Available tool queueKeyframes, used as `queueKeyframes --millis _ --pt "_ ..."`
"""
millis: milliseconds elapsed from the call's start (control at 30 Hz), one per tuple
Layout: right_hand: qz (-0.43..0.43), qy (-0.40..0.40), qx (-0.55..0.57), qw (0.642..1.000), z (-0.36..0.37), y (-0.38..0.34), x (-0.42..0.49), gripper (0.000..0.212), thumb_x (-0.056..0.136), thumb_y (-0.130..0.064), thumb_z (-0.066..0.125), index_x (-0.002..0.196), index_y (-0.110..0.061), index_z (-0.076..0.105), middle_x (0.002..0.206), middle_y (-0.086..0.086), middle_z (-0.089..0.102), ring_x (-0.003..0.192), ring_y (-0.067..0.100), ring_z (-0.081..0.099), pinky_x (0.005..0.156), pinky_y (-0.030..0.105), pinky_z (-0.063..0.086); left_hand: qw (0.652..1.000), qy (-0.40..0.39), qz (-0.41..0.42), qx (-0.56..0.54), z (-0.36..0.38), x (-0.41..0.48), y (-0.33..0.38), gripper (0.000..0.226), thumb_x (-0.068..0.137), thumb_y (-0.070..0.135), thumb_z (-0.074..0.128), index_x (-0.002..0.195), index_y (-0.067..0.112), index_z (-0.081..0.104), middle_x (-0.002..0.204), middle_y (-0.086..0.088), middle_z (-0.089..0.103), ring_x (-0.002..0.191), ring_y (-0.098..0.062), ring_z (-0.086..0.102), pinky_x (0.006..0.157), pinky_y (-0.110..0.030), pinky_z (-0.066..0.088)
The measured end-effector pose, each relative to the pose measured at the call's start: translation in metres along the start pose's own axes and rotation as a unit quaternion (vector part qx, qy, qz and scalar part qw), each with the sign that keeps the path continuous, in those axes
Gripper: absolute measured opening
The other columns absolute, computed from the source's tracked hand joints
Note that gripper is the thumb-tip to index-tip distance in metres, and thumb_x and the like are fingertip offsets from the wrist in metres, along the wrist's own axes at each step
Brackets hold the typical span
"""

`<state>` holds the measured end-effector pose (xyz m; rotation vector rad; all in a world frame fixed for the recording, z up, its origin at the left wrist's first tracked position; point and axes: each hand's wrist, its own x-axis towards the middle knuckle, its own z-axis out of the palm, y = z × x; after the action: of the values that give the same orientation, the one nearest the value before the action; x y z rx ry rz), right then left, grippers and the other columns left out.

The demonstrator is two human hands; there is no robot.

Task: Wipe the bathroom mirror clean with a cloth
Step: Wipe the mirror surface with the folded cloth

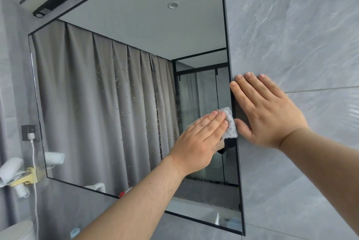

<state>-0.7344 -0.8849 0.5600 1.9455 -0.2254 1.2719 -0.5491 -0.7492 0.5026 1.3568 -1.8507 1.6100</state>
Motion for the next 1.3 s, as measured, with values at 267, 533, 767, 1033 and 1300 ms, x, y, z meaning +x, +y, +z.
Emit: queueKeyframes --millis 267,533,767,1033,1300 --pt "0.002 -0.014 -0.014 1.000 0.000 0.000 0.000 0.080 0.089 -0.047 0.039 0.151 0.002 0.033 0.155 0.024 0.036 0.145 0.042 0.032 0.121 0.054 0.020 0.974 -0.004 -0.214 0.070 -0.010 -0.001 -0.041 0.049 0.108 0.025 0.017 0.156 0.012 0.016 0.163 -0.007 0.012 0.153 -0.015 -0.002 0.124 -0.033 -0.004" --pt "0.000 -0.014 -0.018 1.000 -0.001 -0.001 0.000 0.080 0.089 -0.047 0.039 0.151 0.003 0.034 0.154 0.025 0.037 0.144 0.043 0.033 0.121 0.055 0.021 0.777 0.170 -0.605 -0.045 -0.015 -0.060 -0.078 0.043 0.098 0.004 0.045 0.140 -0.005 0.046 0.161 -0.014 0.021 0.145 -0.029 0.032 0.120 -0.035 0.024" --pt "0.000 -0.010 -0.015 1.000 -0.001 -0.002 0.000 0.079 0.090 -0.047 0.038 0.151 0.003 0.034 0.154 0.025 0.037 0.144 0.043 0.034 0.120 0.055 0.022 0.824 0.169 -0.533 -0.098 -0.011 -0.039 -0.047 0.053 0.103 0.011 0.034 0.154 0.004 0.023 0.164 -0.009 0.015 0.152 -0.017 0.009 0.120 -0.015 0.001" --pt "-0.001 -0.008 -0.014 1.000 -0.001 -0.001 0.000 0.079 0.089 -0.047 0.039 0.150 0.003 0.035 0.153 0.025 0.039 0.143 0.043 0.035 0.120 0.055 0.023 0.979 0.057 -0.192 -0.039 -0.010 0.001 -0.057 0.050 0.109 0.027 0.016 0.151 0.000 0.020 0.159 -0.011 0.017 0.151 -0.019 0.008 0.125 -0.035 0.010" --pt "0.000 -0.015 -0.018 1.000 -0.001 -0.001 0.000 0.079 0.089 -0.047 0.040 0.150 0.003 0.035 0.153 0.024 0.038 0.143 0.042 0.034 0.120 0.055 0.023 0.840 0.165 -0.514 -0.053 -0.023 -0.030 -0.126 0.055 0.100 0.013 0.028 0.154 0.002 0.024 0.163 -0.013 0.017 0.152 -0.022 0.013 0.123 -0.027 0.006"
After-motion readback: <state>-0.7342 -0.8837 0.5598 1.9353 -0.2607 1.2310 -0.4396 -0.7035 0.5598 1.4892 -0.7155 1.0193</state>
